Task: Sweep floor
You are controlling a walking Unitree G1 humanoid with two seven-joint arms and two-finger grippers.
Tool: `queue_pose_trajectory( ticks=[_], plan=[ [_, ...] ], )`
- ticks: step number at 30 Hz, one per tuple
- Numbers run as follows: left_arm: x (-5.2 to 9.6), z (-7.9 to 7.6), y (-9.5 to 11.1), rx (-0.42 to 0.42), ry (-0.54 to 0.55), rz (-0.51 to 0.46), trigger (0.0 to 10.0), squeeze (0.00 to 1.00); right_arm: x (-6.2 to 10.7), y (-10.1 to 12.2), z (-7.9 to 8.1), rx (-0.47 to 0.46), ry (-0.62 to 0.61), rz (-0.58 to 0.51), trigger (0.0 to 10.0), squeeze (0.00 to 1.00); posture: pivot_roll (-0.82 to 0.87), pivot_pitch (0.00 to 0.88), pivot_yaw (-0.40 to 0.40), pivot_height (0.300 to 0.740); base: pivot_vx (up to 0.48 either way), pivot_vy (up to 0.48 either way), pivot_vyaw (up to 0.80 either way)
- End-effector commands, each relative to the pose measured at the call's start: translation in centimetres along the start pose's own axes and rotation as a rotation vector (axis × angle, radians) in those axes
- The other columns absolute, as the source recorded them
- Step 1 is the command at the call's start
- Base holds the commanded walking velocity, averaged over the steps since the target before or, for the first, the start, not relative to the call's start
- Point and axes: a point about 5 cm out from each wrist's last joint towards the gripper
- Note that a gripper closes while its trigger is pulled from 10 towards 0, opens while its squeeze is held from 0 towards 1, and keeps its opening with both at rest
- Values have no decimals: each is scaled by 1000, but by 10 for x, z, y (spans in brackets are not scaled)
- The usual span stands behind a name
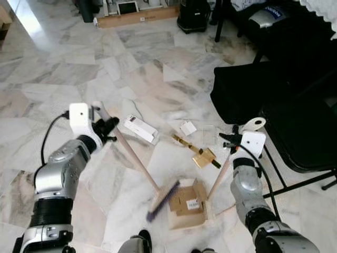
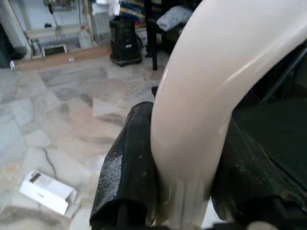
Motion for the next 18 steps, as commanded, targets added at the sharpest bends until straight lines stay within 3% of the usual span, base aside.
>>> queue_pose_trajectory(
  ticks=[1, 3, 8, 12, 14, 18],
  plan=[
    [4, -2, 30, -41, -3, -140, 10000, 0, -1, 0, -2, -13, -11, 9, 10000, 0, 131, 38, 7, 740, 0, 0, 0],
    [6, 1, 40, -74, 41, -204, 10000, 0, -2, 0, -2, -20, -13, 9, 10000, 0, 130, 27, 5, 740, 0, 0, 0],
    [7, 8, 41, -146, 163, -304, 10000, 0, -3, 1, -1, -44, -18, 8, 10000, 0, 113, 0, -1, 740, 0, 0, 0],
    [8, 8, 27, -182, 242, -348, 10000, 0, -3, 4, -3, -57, -23, -13, 10000, 0, 82, 0, -8, 740, 0, 0, 0],
    [4, 1, 11, -233, 246, -335, 10000, 0, -2, 4, -7, -77, -34, -25, 10000, 0, 63, 0, -9, 740, 0, 0, 0],
    [-1, -3, -10, -237, 259, -297, 10000, 0, 0, 4, -10, -100, -50, -33, 10000, 0, 38, 0, 1, 740, 0, 0, 0]
  ],
)
Point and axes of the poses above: a point about 5 cm out from each wrist's last joint towards the gripper, its own x axis pointing back from the gripper into the wrist, its own y axis along the axis of the wrist's last joint, z = x × y, and after that the axes turned 6 degrees about x, right-handed
